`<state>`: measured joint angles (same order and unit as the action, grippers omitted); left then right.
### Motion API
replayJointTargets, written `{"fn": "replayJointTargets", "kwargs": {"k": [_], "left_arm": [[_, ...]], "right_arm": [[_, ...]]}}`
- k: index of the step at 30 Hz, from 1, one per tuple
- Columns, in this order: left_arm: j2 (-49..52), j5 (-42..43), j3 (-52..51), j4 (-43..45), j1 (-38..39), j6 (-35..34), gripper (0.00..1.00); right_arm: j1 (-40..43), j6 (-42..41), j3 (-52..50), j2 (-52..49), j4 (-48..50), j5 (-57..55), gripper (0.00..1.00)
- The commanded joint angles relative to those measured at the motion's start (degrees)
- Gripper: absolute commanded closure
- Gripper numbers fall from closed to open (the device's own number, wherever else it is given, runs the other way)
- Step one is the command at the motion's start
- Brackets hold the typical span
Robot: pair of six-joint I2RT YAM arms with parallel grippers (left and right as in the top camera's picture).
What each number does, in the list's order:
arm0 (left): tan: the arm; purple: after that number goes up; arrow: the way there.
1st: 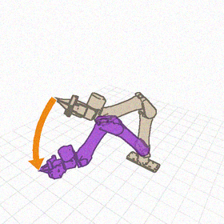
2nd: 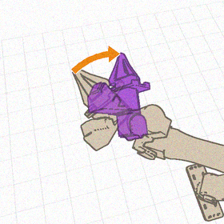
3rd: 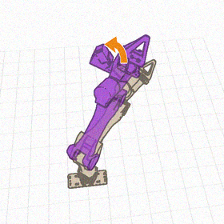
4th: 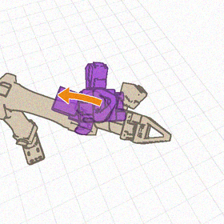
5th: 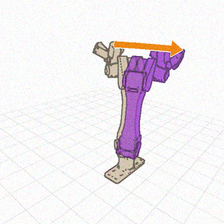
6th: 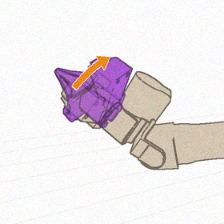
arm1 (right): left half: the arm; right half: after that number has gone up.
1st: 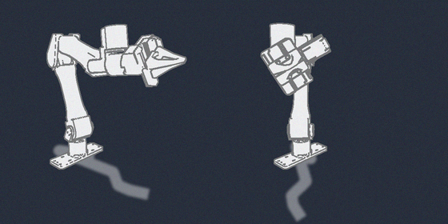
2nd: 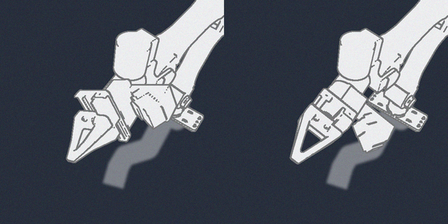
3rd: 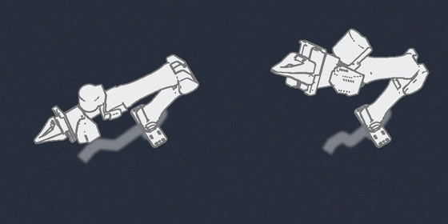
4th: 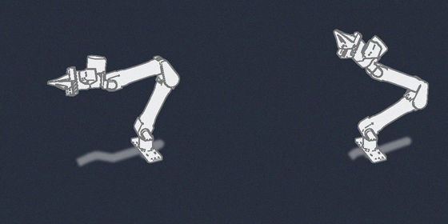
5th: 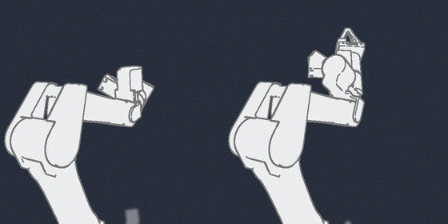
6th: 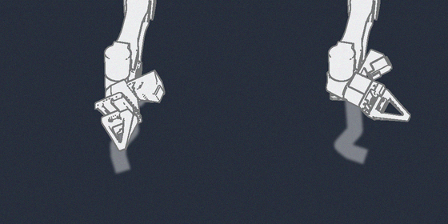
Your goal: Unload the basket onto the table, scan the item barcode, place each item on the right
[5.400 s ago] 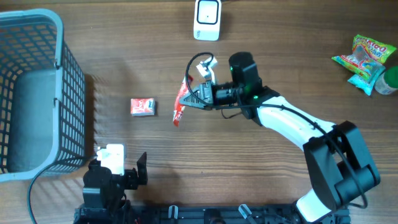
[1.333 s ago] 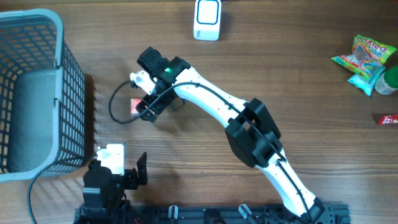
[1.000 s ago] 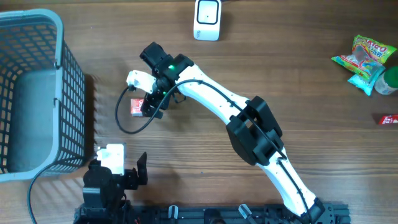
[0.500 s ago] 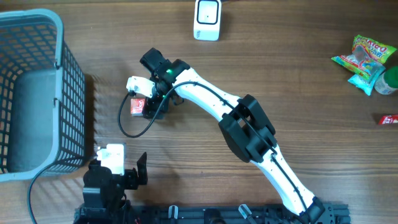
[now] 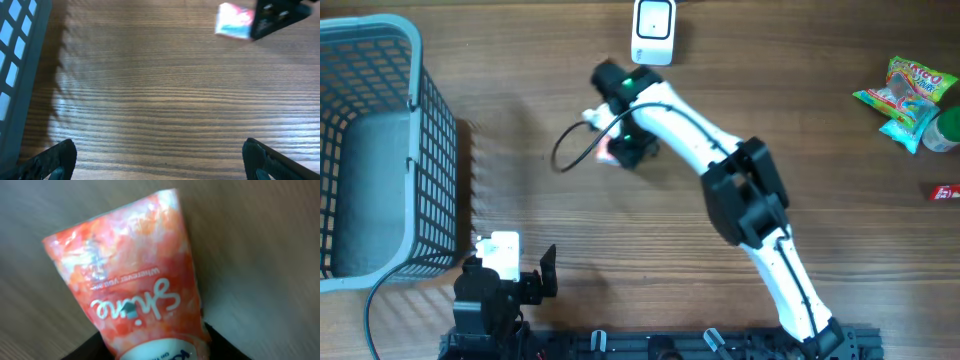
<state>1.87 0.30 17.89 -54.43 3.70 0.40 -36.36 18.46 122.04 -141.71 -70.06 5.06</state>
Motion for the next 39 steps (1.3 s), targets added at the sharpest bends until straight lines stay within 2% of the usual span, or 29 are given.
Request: {"fn": "replayJointTargets", "kwargs": {"k": [1, 4, 6, 8, 10, 12, 13, 16, 20, 28, 31, 34, 39], "left_arm": [[-0.2, -0.2, -0.1, 0.1, 0.1, 0.9, 0.0], [-0.2, -0.2, -0.1, 0.1, 0.1, 0.9, 0.0], [-0.2, -0.2, -0.1, 0.1, 0.1, 0.9, 0.0], [-0.2, -0.2, -0.1, 0.1, 0.1, 0.9, 0.0], [-0.2, -0.2, -0.1, 0.1, 0.1, 0.9, 0.0], [-0.2, -0.2, -0.1, 0.1, 0.1, 0.9, 0.0], [-0.2, -0.2, -0.1, 0.1, 0.1, 0.9, 0.0], [-0.2, -0.2, -0.1, 0.1, 0.1, 0.9, 0.0], [-0.2, -0.2, -0.1, 0.1, 0.1, 0.9, 0.0], [-0.2, -0.2, -0.1, 0.1, 0.1, 0.9, 0.0], [-0.2, -0.2, -0.1, 0.1, 0.1, 0.9, 0.0], [-0.2, -0.2, -0.1, 0.1, 0.1, 0.9, 0.0], [-0.2, -0.2, -0.1, 0.1, 0.1, 0.9, 0.0]], "right_arm": [[3.1, -8.2, -0.5, 7.5, -1.4, -3.8, 0.0], [2.5, -15.1, -0.5, 12.4, -1.2, -2.1, 0.0], [1.5, -30.9, -0.5, 15.3, -0.5, -2.1, 0.0], [1.3, -56.6, -0.6, 16.0, -2.2, -2.0, 0.0], [1.1, -77.1, -1.0, 15.1, -4.2, -1.4, 0.0], [0.7, -89.6, -2.3, 14.1, -2.5, -1.2, 0.0], [0.3, -93.1, -3.7, 13.6, 0.3, -1.3, 0.0], [-0.2, -93.7, -8.1, 12.2, 8.5, -1.5, 0.0], [0.1, -95.2, -8.9, 9.1, 8.3, -6.2, 0.0], [0.3, -93.2, -9.0, 4.5, 13.8, -3.5, 0.0], [0.2, -92.2, -9.0, 1.9, 12.1, -2.8, 0.0], [0.2, -91.6, -9.0, 1.3, 6.7, -6.6, 0.0], [0.7, -76.4, -8.9, 3.3, 4.3, -13.1, 0.08]]}}
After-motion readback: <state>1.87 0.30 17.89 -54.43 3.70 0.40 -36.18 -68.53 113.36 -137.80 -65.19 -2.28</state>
